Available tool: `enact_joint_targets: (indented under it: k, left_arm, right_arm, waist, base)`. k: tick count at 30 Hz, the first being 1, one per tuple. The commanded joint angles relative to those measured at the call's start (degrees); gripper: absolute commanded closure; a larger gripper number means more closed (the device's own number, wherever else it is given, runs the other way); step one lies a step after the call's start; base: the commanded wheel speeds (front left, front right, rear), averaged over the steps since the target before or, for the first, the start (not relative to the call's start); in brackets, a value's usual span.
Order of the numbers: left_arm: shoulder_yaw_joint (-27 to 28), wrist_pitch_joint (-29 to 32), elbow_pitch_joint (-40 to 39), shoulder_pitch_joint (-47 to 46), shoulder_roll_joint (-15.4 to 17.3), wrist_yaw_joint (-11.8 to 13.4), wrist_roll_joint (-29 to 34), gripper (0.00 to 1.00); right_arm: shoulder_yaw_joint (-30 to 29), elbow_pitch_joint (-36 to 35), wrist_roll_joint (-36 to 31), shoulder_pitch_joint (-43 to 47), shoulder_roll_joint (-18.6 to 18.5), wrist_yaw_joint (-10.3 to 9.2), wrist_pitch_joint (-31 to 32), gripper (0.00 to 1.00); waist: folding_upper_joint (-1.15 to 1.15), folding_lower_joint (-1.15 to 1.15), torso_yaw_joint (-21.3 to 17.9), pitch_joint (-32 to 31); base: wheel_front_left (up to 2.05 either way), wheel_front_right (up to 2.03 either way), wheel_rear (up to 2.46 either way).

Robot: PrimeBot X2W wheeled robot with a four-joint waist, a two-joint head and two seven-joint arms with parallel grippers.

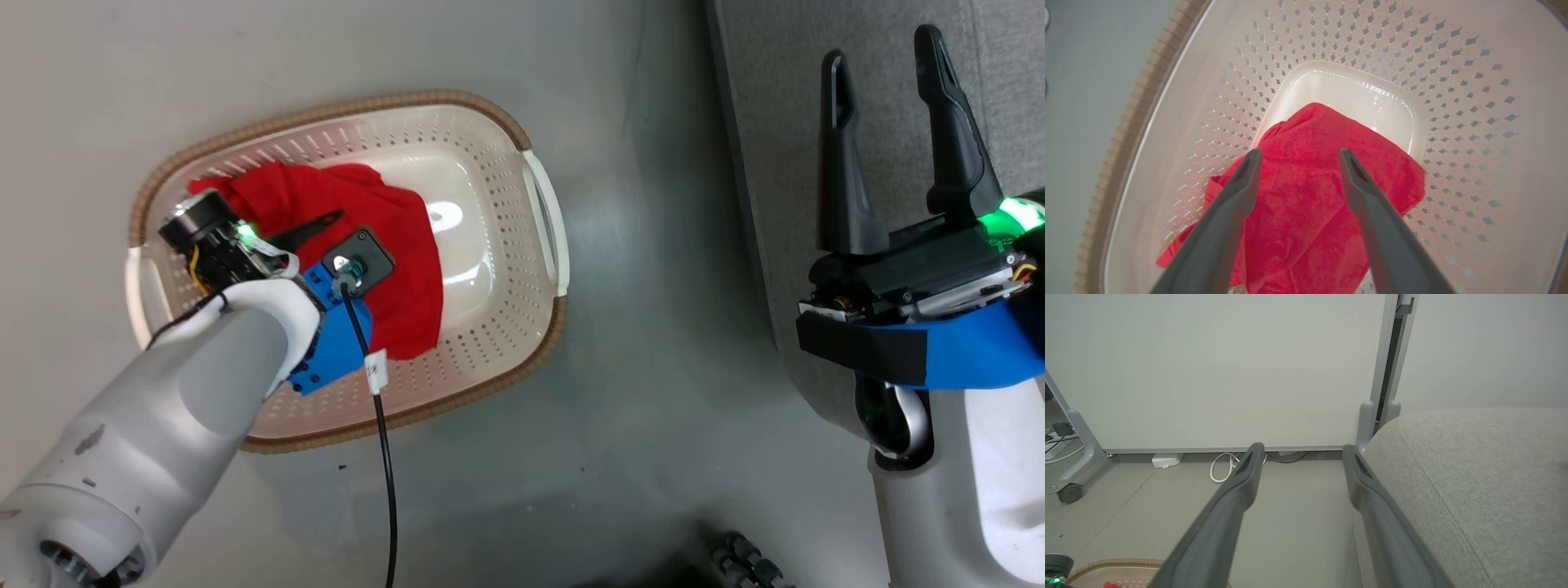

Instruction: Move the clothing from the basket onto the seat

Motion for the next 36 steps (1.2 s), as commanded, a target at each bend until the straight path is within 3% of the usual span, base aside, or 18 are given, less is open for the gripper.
enact_joint_targets:
  k: [1, 6, 12, 17, 30, 36]
  left_arm:
    - [-0.45, 0.70, 0.49, -1.46, 0.27, -0.07, -0.15, 0.00]
    - [-1.99, 5.28, 2.92, -3.38, 1.09, -0.07, 1.77, 0.00]
    - [-2.20, 10.84, 3.82, -2.81, 1.61, -0.08, 9.00, 0.00]
    - [-2.22, 12.72, 4.19, -3.08, 2.16, -0.08, 11.79, 0.00]
    - [-2.24, 14.41, 6.72, -5.17, 3.18, -0.08, 13.15, 0.00]
    - [-2.25, 16.57, 8.10, -5.44, 1.93, -0.08, 11.44, 0.00]
  right_arm:
    - [0.10, -0.43, 0.27, -1.16, 0.09, 0.00, -0.24, 0.00]
    - [0.90, -1.56, 0.80, -2.20, 0.09, 0.00, -0.24, 0.00]
    - [1.76, -3.17, 1.39, -3.01, 0.09, 0.00, -0.24, 0.00]
    - [2.31, -4.34, 1.85, -3.03, 0.09, 0.00, -0.24, 0.00]
    - [1.92, -8.58, 2.15, -0.70, 0.09, 0.00, -0.24, 0.00]
    - [1.20, -10.34, 1.36, 0.19, 0.09, 0.00, -0.24, 0.00]
  waist:
    - [0.00, -0.01, -1.06, 1.88]
    - [0.00, -0.01, -2.44, 4.77]
    - [0.00, -0.01, -3.78, 7.67]
    - [0.00, -0.01, -4.79, 9.75]
    - [0.00, -0.01, -6.57, 13.62]
    - [0.00, -0.01, -6.06, 14.29]
  base:
    - [0.00, 0.00, 0.00]
    - [0.00, 0.00, 0.00]
    - [0.00, 0.00, 0.00]
    - [0.00, 0.00, 0.00]
    - [0.00, 0.00, 0.00]
    - [0.00, 0.00, 0.00]
